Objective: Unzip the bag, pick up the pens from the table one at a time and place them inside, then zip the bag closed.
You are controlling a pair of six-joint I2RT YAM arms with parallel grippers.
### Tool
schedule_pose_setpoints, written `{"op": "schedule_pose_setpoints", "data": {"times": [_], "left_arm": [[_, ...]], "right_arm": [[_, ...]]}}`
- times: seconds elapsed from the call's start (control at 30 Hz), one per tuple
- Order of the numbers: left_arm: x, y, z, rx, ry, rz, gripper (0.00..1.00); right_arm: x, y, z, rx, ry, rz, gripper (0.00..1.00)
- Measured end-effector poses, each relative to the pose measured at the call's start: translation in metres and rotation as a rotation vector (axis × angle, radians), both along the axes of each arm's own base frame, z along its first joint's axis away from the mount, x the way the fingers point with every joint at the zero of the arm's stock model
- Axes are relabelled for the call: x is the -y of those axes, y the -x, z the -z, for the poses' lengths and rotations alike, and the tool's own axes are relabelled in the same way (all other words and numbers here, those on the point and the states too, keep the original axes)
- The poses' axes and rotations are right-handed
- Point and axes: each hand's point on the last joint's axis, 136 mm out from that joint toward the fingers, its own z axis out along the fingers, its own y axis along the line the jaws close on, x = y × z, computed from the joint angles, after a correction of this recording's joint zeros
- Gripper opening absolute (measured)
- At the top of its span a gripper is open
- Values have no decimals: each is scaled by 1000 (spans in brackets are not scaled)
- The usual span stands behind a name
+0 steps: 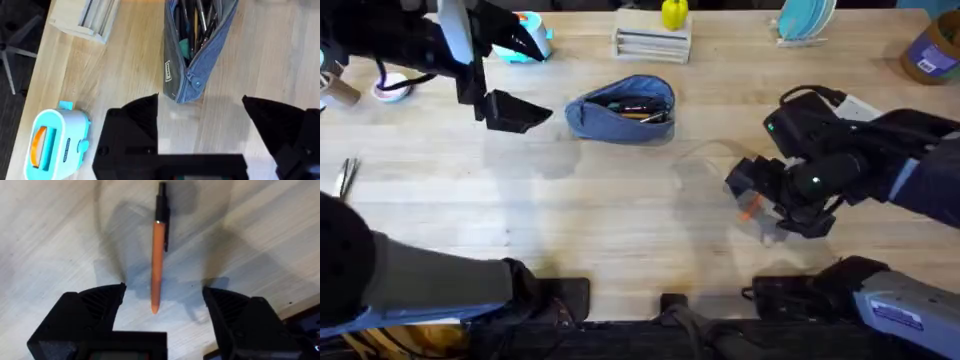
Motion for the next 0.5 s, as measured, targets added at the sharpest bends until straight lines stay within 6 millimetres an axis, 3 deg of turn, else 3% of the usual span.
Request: {"op": "schedule_pose_setpoints", "data": {"times": [0.07,0.27,0.5], "left_arm": [[0,0,0,-1,0,0,993],[0,0,0,0,0,0,992],[0,0,0,0,0,0,993]], "right_arm": [[0,1,0,-5,0,0,929],[1,5,1,-19,1,2,706],[-1,6,1,-25,-10,3,219]]}}
